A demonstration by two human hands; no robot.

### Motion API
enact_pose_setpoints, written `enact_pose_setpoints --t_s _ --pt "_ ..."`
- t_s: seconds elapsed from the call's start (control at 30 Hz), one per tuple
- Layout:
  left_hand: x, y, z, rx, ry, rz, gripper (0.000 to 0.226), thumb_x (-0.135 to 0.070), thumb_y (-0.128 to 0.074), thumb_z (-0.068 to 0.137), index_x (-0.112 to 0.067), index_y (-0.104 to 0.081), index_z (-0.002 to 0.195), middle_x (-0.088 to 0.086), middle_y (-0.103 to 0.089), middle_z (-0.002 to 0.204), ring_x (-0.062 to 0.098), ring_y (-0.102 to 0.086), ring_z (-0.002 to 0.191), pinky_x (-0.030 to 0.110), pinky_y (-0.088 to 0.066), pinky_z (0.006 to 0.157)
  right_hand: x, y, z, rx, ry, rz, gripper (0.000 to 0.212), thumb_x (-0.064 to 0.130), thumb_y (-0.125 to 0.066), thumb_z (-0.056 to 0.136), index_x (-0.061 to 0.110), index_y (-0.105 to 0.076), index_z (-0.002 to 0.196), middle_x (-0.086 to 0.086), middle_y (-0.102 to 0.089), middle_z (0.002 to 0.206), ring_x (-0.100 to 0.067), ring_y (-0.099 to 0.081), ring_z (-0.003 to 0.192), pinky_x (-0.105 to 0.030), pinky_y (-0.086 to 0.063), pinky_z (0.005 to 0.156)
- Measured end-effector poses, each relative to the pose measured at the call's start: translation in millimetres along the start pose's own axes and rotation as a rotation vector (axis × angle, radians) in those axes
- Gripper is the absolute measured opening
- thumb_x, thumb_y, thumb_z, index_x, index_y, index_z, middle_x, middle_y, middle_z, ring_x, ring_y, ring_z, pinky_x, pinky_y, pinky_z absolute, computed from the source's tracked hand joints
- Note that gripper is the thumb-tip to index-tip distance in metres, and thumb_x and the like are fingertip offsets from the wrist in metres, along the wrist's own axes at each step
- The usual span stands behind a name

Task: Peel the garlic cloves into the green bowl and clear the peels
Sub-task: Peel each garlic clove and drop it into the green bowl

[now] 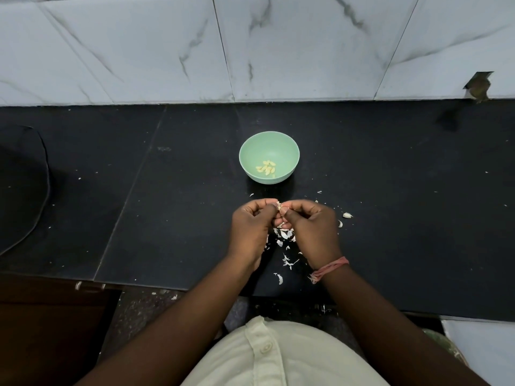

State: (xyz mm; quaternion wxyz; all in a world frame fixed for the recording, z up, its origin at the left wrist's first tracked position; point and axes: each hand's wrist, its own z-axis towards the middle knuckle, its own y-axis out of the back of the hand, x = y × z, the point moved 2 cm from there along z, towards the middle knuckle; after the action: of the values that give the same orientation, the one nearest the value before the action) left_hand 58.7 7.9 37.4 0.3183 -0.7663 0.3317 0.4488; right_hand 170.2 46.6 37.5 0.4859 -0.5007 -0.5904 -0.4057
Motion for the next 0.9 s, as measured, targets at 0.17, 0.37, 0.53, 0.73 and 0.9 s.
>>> enact_pose_setpoints --t_s 0.17,0.37,0.53,0.73,0.9 --pt "2.2 1.7 2.2 -0.002 0.021 -0.041 0.012 0.001 -0.065 0.091 0.005 -0.071 0.101 0.018 -0.070 0.080 0.015 -0.064 0.066 0.025 -0.057 0.065 3.1 0.0 1.7 -0.015 -0.045 -0.003 0.014 -0.005 -0.064 0.090 0.001 -0.076 0.087 -0.015 -0.074 0.071 -0.013 -0.066 0.058 -0.021 -0.054 0.058" --pt "1.9 3.4 3.5 0.012 0.006 -0.053 0.011 0.002 -0.066 0.089 0.002 -0.074 0.098 0.020 -0.073 0.085 0.017 -0.067 0.071 0.026 -0.059 0.070 6.0 1.8 5.9 -0.032 -0.118 0.000 0.013 -0.006 -0.063 0.088 -0.001 -0.075 0.086 -0.021 -0.072 0.072 -0.013 -0.060 0.052 -0.021 -0.052 0.055" --pt "1.6 2.8 5.0 0.001 0.009 -0.075 0.012 0.002 -0.066 0.090 0.002 -0.074 0.099 0.016 -0.073 0.082 0.017 -0.067 0.071 0.025 -0.059 0.071 3.9 -3.1 5.5 -0.029 -0.002 -0.187 0.016 0.002 -0.062 0.093 0.004 -0.073 0.082 -0.006 -0.072 0.068 -0.004 -0.059 0.053 -0.019 -0.050 0.058" --pt "1.0 1.3 5.2 0.080 0.055 -0.140 0.016 0.001 -0.061 0.094 0.006 -0.071 0.106 0.020 -0.073 0.092 0.016 -0.070 0.076 0.024 -0.060 0.079 2.5 -4.0 4.7 -0.042 0.041 -0.301 0.014 0.004 -0.053 0.095 0.010 -0.065 0.090 0.001 -0.071 0.076 -0.004 -0.068 0.070 -0.020 -0.053 0.066" --pt "4.8 -1.2 2.9 0.113 0.068 -0.146 0.018 0.005 -0.067 0.088 0.010 -0.069 0.105 0.026 -0.070 0.095 0.016 -0.068 0.071 0.021 -0.056 0.067 -3.1 -5.2 2.8 -0.047 0.151 -0.527 0.010 0.013 -0.051 0.095 0.019 -0.058 0.092 0.000 -0.066 0.094 -0.014 -0.062 0.088 -0.030 -0.046 0.078"
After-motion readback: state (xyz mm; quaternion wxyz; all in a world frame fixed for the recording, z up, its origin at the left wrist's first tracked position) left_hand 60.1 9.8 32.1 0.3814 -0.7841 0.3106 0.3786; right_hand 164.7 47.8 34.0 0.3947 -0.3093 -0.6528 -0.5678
